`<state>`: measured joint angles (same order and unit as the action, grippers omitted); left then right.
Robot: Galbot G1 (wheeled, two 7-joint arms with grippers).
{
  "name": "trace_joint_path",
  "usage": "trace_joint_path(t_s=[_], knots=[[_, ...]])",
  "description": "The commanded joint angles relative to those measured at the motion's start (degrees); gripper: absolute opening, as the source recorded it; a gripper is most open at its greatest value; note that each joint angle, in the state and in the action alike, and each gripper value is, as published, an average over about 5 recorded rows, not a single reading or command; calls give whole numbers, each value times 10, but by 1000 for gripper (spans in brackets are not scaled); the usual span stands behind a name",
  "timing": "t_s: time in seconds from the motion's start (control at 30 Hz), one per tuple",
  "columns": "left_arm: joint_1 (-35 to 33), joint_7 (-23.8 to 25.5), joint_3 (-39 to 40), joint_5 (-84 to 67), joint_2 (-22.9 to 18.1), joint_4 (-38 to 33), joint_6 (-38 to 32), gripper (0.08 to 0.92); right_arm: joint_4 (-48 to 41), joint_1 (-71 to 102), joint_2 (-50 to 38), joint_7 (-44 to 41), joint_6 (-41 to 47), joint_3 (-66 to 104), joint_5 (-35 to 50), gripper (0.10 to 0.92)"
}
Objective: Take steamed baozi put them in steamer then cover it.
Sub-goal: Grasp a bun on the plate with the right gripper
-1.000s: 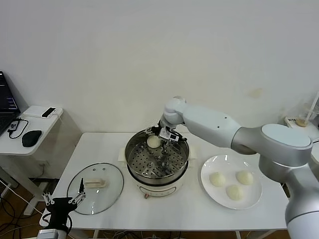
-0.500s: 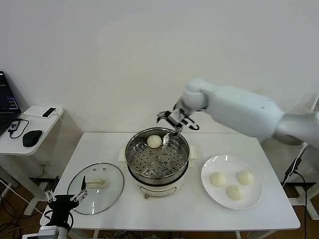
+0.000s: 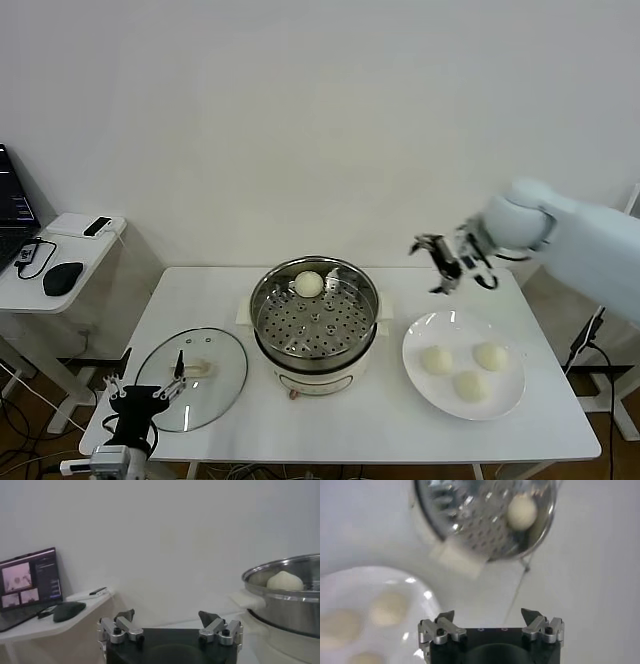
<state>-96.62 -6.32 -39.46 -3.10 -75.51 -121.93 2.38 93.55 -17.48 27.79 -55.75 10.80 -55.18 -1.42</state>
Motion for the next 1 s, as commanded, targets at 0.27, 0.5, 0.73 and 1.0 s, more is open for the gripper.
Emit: trace_joint_path(t_s=[0.27, 0.5, 0.73, 1.0], knots=[[-3, 0, 5, 9, -2, 0, 2, 823, 34, 268, -66, 6, 48, 151, -43, 823], [-9, 1, 0, 13, -7, -3, 2, 823, -8, 288, -19, 15, 56, 151, -56, 823], [-12, 1, -2, 14, -11, 2, 1, 823, -63, 289, 31, 22, 59, 142, -63, 823], [-12, 1, -9, 13, -10, 0, 1, 823, -105, 287, 80, 28, 71, 142, -69, 823]])
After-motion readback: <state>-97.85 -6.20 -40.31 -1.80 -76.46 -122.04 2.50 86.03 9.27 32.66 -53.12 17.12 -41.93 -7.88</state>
